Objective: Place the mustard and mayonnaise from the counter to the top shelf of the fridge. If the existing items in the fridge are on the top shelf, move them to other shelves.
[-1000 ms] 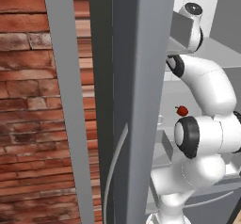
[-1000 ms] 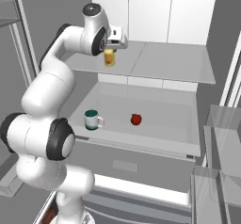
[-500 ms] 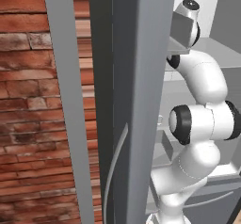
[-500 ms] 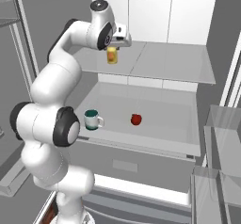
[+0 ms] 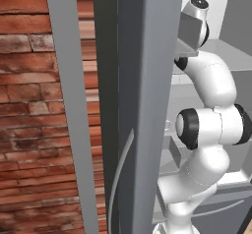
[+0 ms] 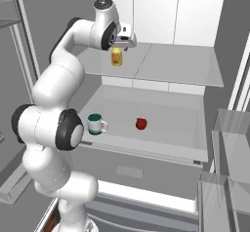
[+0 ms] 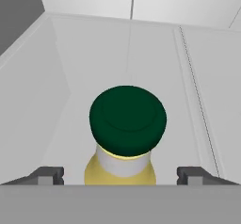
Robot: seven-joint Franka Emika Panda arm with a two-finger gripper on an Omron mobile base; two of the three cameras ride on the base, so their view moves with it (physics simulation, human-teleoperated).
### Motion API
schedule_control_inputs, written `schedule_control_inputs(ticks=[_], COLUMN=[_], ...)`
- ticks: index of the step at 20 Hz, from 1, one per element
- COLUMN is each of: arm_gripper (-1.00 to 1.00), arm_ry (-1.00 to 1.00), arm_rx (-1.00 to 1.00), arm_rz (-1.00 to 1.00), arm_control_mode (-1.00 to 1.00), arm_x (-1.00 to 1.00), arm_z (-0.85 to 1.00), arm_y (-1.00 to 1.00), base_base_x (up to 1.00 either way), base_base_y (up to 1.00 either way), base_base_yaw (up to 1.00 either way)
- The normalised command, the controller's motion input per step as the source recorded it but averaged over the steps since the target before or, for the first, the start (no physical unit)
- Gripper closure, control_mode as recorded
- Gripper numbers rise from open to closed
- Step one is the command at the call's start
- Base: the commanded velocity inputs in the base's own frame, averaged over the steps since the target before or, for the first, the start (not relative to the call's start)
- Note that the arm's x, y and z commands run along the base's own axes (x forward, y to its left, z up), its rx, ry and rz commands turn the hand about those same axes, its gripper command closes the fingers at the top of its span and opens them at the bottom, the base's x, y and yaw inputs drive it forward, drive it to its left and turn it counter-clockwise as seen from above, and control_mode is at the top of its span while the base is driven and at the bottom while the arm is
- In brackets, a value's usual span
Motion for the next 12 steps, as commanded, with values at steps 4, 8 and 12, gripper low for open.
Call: schedule_control_inputs(ticks=[4, 8, 12], arm_gripper=[-1.00, -1.00, -1.00], arm_ry=[-0.03, -0.13, -0.23], arm_rx=[0.00, 0.00, 0.00], arm_rz=[0.00, 0.00, 0.00], arm_control_mode=[-1.00, -1.00, -1.00], arm_x=[-0.18, -0.68, -0.88], arm_z=[0.00, 0.02, 0.01], arm_y=[0.00, 0.00, 0.00], base_base_x=[0.00, 0.00, 0.00], base_base_y=[0.00, 0.00, 0.00], base_base_yaw=[0.00, 0.00, 0.00])
